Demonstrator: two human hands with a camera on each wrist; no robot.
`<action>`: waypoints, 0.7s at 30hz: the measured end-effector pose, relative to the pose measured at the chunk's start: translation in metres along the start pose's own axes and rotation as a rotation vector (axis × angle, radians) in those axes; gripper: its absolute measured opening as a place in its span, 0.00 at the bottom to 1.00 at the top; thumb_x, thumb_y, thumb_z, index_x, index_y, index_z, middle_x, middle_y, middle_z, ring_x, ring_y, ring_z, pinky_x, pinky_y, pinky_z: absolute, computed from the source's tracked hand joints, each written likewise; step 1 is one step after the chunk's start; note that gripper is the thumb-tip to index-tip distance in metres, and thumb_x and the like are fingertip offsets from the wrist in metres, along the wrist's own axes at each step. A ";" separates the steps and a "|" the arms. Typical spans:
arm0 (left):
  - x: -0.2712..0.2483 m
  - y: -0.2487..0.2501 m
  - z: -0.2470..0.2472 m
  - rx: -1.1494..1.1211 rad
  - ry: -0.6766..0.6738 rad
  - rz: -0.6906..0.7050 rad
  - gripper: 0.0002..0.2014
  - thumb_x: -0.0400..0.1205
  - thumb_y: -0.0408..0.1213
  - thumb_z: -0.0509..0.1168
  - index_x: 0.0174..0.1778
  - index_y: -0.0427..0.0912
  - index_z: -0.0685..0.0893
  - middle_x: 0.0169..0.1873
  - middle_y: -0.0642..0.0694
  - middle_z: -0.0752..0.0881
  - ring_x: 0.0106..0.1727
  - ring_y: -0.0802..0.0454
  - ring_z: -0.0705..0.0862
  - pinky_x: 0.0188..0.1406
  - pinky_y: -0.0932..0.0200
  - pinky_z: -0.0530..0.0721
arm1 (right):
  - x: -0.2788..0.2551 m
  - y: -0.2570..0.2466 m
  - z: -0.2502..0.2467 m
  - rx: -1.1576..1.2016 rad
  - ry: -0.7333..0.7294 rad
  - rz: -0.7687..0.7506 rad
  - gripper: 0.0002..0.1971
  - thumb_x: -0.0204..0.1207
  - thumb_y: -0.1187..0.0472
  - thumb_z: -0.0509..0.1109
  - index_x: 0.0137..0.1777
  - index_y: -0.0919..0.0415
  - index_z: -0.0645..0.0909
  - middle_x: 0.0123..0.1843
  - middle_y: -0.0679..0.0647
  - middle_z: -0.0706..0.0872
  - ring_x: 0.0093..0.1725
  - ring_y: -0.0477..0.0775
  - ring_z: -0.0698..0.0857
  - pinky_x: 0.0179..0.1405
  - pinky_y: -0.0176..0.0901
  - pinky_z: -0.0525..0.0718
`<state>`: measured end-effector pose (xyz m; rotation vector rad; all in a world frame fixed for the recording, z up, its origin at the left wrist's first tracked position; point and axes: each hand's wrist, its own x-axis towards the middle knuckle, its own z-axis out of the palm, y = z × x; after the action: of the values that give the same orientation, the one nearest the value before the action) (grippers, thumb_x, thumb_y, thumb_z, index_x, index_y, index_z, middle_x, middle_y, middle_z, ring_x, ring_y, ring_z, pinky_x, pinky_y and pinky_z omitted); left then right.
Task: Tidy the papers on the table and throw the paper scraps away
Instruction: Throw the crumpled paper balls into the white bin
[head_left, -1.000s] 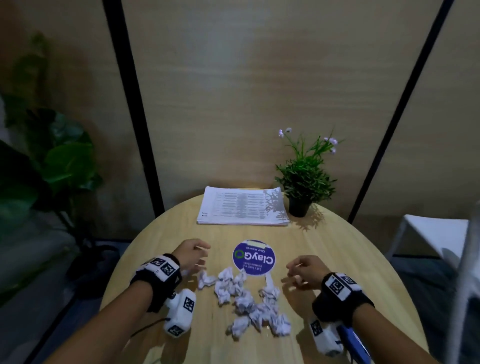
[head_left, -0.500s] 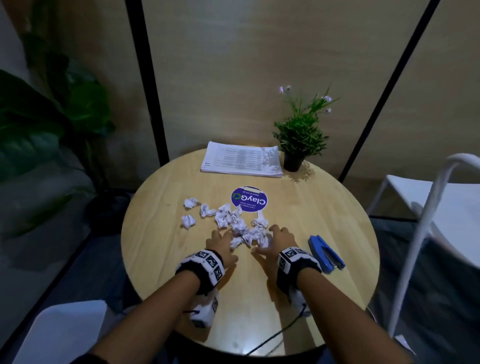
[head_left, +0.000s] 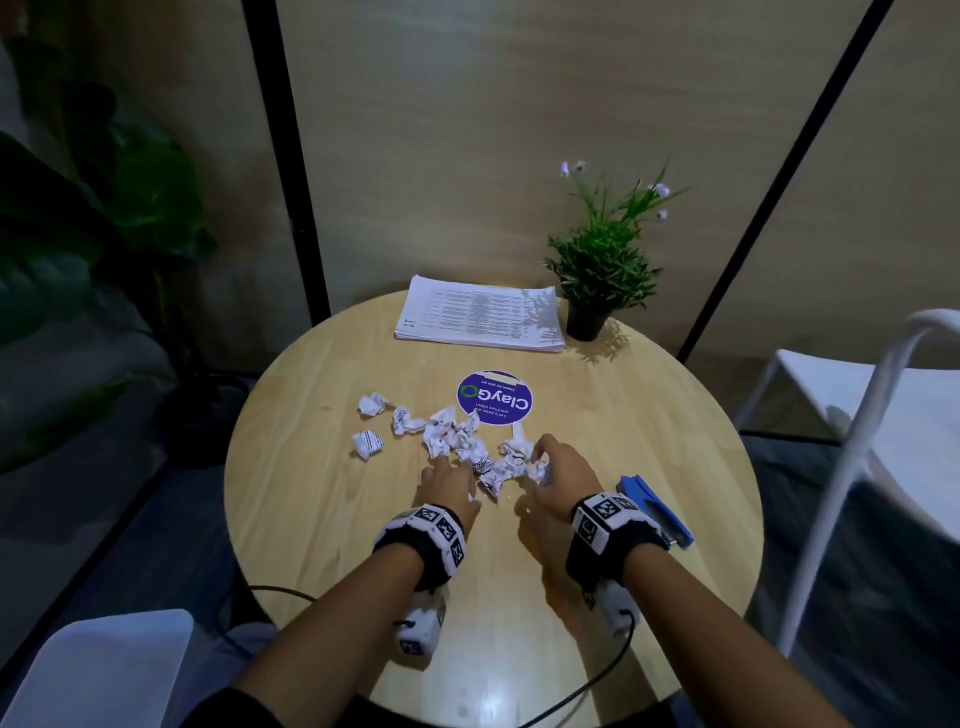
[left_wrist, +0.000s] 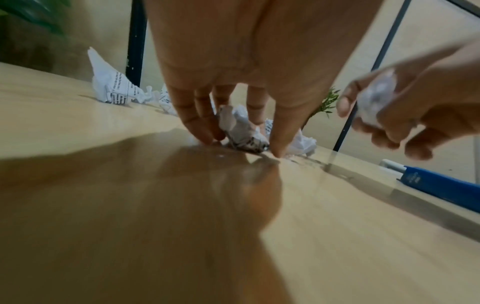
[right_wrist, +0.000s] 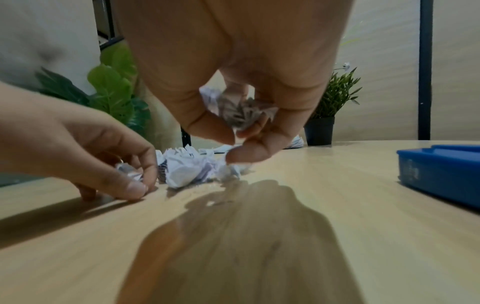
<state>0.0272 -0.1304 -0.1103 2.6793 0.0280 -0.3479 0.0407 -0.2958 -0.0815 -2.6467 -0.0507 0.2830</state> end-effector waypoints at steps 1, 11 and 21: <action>0.000 -0.001 0.000 -0.009 0.010 0.011 0.07 0.78 0.36 0.64 0.51 0.41 0.77 0.64 0.39 0.74 0.64 0.38 0.74 0.63 0.49 0.76 | 0.002 -0.001 0.000 0.001 0.019 -0.035 0.18 0.69 0.58 0.74 0.55 0.56 0.71 0.48 0.54 0.72 0.42 0.57 0.75 0.41 0.42 0.72; -0.002 -0.008 -0.021 -0.167 0.113 0.060 0.08 0.83 0.39 0.53 0.52 0.41 0.73 0.44 0.39 0.85 0.41 0.40 0.81 0.41 0.51 0.79 | 0.016 -0.025 0.015 -0.138 -0.115 -0.008 0.39 0.60 0.43 0.80 0.70 0.48 0.69 0.64 0.55 0.78 0.62 0.58 0.80 0.58 0.47 0.80; 0.029 -0.008 -0.014 0.111 0.015 0.198 0.38 0.76 0.26 0.65 0.76 0.61 0.60 0.72 0.41 0.63 0.59 0.39 0.82 0.56 0.48 0.85 | 0.013 -0.023 0.035 -0.075 -0.010 -0.037 0.15 0.66 0.53 0.69 0.52 0.54 0.78 0.53 0.53 0.86 0.49 0.55 0.84 0.47 0.41 0.82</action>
<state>0.0576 -0.1181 -0.1085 2.7636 -0.2576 -0.2733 0.0464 -0.2585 -0.1041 -2.7153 -0.1149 0.2879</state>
